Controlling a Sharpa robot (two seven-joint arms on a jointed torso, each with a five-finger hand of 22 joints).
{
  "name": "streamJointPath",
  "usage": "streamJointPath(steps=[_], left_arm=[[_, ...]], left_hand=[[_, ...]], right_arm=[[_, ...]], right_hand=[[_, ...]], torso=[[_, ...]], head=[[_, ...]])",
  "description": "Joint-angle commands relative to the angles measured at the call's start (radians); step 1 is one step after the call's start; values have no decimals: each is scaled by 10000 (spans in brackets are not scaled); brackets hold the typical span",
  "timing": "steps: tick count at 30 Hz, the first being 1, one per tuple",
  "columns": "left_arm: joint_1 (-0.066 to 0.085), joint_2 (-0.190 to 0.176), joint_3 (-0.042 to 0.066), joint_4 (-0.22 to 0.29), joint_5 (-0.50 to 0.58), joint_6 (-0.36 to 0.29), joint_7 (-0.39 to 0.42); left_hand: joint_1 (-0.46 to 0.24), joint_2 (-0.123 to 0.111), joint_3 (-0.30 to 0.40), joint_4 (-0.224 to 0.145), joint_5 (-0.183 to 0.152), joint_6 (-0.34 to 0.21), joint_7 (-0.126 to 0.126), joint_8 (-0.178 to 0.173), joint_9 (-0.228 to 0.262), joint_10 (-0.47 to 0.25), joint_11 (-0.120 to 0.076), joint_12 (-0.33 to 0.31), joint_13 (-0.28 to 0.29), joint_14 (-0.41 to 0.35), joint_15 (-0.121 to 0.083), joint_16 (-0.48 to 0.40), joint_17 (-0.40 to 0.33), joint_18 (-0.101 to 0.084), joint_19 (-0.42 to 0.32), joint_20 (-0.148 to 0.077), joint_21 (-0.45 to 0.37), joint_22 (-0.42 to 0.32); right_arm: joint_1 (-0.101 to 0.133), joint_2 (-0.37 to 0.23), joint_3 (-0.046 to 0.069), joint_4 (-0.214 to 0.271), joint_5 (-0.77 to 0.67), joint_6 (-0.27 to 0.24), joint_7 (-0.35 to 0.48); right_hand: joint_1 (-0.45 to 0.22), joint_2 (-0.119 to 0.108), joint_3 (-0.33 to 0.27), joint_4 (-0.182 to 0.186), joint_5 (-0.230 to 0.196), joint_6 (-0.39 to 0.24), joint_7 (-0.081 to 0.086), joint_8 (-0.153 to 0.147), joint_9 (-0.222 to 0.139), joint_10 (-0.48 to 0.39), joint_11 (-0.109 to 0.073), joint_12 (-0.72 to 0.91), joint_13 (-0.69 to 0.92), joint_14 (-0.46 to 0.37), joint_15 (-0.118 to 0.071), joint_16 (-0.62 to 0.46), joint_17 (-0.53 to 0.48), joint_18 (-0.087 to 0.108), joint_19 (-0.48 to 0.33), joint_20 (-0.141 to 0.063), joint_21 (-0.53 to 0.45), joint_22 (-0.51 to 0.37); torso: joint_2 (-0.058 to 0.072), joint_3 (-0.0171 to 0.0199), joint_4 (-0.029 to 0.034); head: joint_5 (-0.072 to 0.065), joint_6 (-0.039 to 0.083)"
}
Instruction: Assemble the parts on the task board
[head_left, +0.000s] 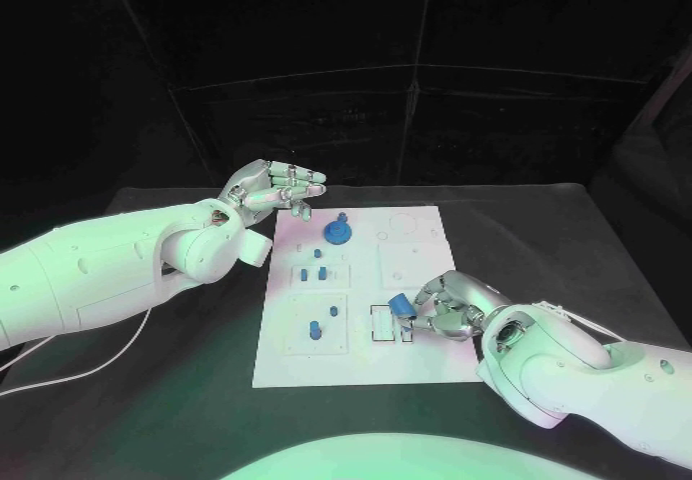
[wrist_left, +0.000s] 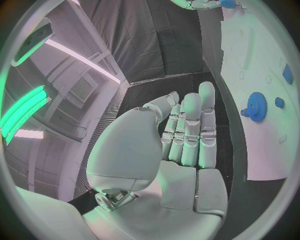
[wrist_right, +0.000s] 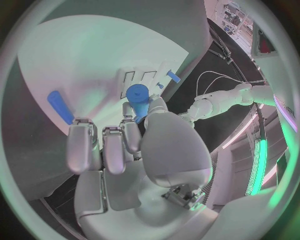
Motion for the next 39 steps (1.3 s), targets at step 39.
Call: streamJointPath(steps=[39], left_arm=[[17, 19, 8, 35, 35, 154, 20]], left_hand=[[-44, 20, -32, -34, -1, -77, -3, 63, -5, -85, 9, 62, -15, -93, -7, 26, -21, 133, -62, 21, -61, -14]], right_arm=[[16, 911, 8, -502, 121, 486, -18]], right_hand=[[-2635, -213, -1224, 106, -3889, 475, -213, -21, 679, 85, -87, -255, 84, 699, -130, -21, 728, -151, 52, -117, -18, -6]], torso=[[-3, 1, -12]], head=[[53, -49]])
